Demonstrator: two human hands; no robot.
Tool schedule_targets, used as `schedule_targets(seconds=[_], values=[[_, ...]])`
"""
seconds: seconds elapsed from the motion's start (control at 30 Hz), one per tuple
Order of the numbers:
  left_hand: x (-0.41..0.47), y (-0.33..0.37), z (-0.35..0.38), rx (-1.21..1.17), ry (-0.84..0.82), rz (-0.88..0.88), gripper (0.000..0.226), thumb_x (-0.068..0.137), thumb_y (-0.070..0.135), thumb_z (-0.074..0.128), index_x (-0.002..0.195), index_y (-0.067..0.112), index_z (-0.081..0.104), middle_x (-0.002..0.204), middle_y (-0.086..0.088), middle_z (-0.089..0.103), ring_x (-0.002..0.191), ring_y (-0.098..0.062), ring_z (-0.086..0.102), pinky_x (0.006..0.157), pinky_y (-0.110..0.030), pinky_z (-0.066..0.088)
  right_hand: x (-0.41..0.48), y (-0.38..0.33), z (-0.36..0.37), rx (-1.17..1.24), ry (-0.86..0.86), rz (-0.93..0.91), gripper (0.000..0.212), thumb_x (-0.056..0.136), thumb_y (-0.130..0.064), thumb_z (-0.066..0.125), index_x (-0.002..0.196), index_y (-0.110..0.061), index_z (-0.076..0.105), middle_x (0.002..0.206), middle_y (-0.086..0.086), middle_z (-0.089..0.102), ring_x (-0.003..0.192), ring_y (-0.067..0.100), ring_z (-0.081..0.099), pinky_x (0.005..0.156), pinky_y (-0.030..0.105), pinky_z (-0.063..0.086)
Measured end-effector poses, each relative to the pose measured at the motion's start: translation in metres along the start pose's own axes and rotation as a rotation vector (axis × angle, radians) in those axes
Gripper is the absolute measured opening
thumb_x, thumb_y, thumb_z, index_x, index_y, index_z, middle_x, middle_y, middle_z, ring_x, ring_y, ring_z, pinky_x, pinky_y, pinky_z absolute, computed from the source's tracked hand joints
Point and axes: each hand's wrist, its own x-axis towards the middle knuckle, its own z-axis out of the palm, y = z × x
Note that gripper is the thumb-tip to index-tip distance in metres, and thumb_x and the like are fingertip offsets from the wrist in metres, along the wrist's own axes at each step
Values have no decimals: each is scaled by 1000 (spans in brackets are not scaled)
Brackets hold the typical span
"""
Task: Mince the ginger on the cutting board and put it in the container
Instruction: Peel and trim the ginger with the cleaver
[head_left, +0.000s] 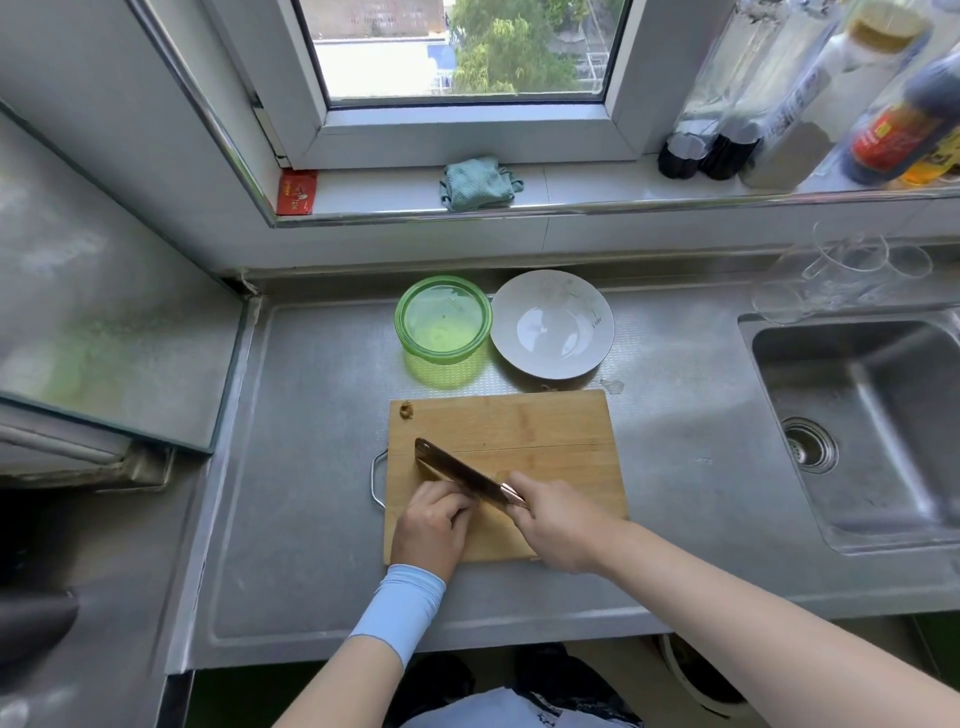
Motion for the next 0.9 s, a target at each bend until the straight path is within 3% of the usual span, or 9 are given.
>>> schedule_targets(seconds=[0.1,0.2,0.33,0.5,0.6,0.7,0.8,0.9], values=[[-1,1,-1,-17,20,9,18,71,-1,83,76,15,75,86,5,70,82,-12,61,80,-17,47,7,4,14,22,41,-10,4,101,-32,43,98,-30,42,84,9,62,76,33,57,65,40,47],[0,2,-1,-46,17,7,17,71,0,84,76,14,76,86,5,70,85,-9,59,83,-11,44,10,9,22,9,71,6,9,100,-35,43,93,-33,37,84,8,62,75,33,57,67,44,50],[2,-2,-13,-108,33,10,19,73,-2,82,82,14,77,89,7,70,87,-3,59,86,-11,45,13,12,16,5,62,8,5,102,-37,43,97,-36,43,89,4,63,77,27,53,62,35,38],[5,-13,-40,-147,215,-275,26,81,-8,72,90,16,77,91,9,68,82,3,61,78,-14,49,16,20,8,62,48,28,13,100,-43,45,94,-33,51,90,2,66,84,26,59,74,41,49],[12,-8,-38,-141,46,-314,17,81,9,78,91,21,72,90,13,62,78,5,58,72,-14,47,15,22,1,70,91,37,20,100,-42,46,81,-39,47,90,0,65,84,25,58,73,38,47],[14,3,-23,-108,-164,-337,31,71,24,85,95,22,66,93,11,55,84,-1,56,77,-10,41,17,25,-3,35,130,44,19,101,-44,45,82,-41,43,94,2,67,87,27,59,71,37,44],[19,3,-14,-60,-172,-367,25,73,14,78,95,18,67,94,6,55,88,-14,57,79,-19,41,18,30,-4,-4,178,54,14,101,-46,41,90,-38,45,94,4,66,88,30,59,74,40,48],[23,-3,-16,-135,-204,-365,25,72,6,78,94,18,72,94,7,61,86,-11,57,84,-21,46,18,35,0,-62,228,58,19,101,-49,39,106,-35,51,98,5,67,92,33,60,80,43,50]])
